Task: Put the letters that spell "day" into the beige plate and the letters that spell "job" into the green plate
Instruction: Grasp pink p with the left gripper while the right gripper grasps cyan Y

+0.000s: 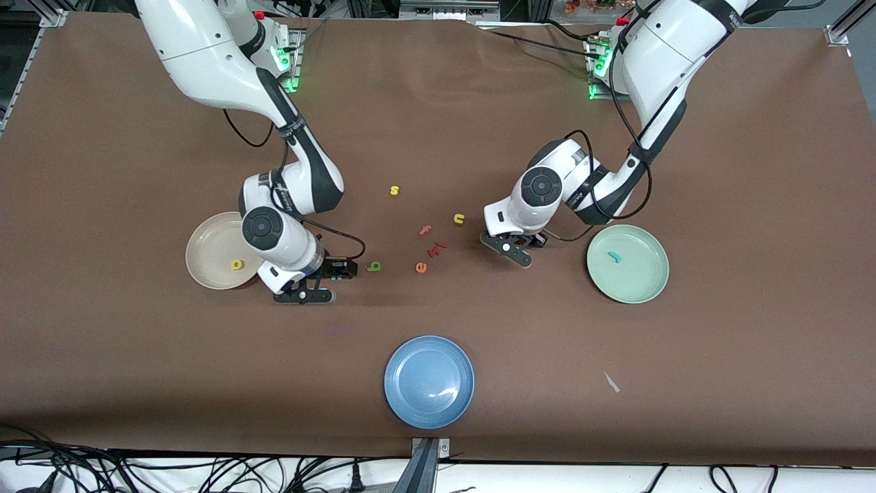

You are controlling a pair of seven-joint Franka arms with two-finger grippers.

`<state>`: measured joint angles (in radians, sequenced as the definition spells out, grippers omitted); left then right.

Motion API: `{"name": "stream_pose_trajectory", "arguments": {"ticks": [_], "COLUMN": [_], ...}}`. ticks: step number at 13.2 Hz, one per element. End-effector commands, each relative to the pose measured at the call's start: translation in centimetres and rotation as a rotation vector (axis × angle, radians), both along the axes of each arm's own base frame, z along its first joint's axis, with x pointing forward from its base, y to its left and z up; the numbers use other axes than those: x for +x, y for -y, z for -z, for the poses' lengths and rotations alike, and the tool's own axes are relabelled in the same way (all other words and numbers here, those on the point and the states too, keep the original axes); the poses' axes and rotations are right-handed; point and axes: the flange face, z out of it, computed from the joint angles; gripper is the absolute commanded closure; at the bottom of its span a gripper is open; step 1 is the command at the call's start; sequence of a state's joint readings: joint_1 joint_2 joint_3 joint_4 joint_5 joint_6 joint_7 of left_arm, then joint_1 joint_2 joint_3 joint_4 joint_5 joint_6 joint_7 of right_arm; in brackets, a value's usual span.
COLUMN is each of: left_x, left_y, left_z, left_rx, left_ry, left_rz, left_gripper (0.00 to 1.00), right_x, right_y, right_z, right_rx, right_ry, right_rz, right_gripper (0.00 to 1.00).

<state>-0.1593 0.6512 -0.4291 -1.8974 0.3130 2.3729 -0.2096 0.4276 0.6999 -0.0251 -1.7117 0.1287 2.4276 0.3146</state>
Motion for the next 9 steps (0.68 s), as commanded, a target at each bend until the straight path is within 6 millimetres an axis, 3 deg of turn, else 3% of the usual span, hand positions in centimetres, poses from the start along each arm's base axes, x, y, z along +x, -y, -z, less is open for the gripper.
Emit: {"name": "stream_pose_trajectory", "arguments": {"ticks": [1,4,6,9], "left_x": [0.7,1.0,1.7,4.5], "left_y": [-0.4,-1.2,-2.5,-8.9], "left_z": [-2.4,-7.1,-8.8,-8.8], "left_rx": [0.061,0.119,0.128,0.113], "left_ry": [0.016,0.032,0.043,0.009], "left_rz": [0.004,0.013,0.028,0.12], "left_gripper": [0.96,0.96,0.96,0.94], "right_x": [1.0,0.9,0.8,0.6], "right_y": [-0.8,-0.8,-0.8,-0.7], "right_z": [0.0,0.3,0.7,1.2], "right_rx": [0.017,0.016,0.013,0.009], "right_ry": [0.013,0.01,0.003,-0.006], "right_rz": [0.023,0.022,0.023,0.023], "right_gripper": [0.06,0.25,0.33,0.45]}}
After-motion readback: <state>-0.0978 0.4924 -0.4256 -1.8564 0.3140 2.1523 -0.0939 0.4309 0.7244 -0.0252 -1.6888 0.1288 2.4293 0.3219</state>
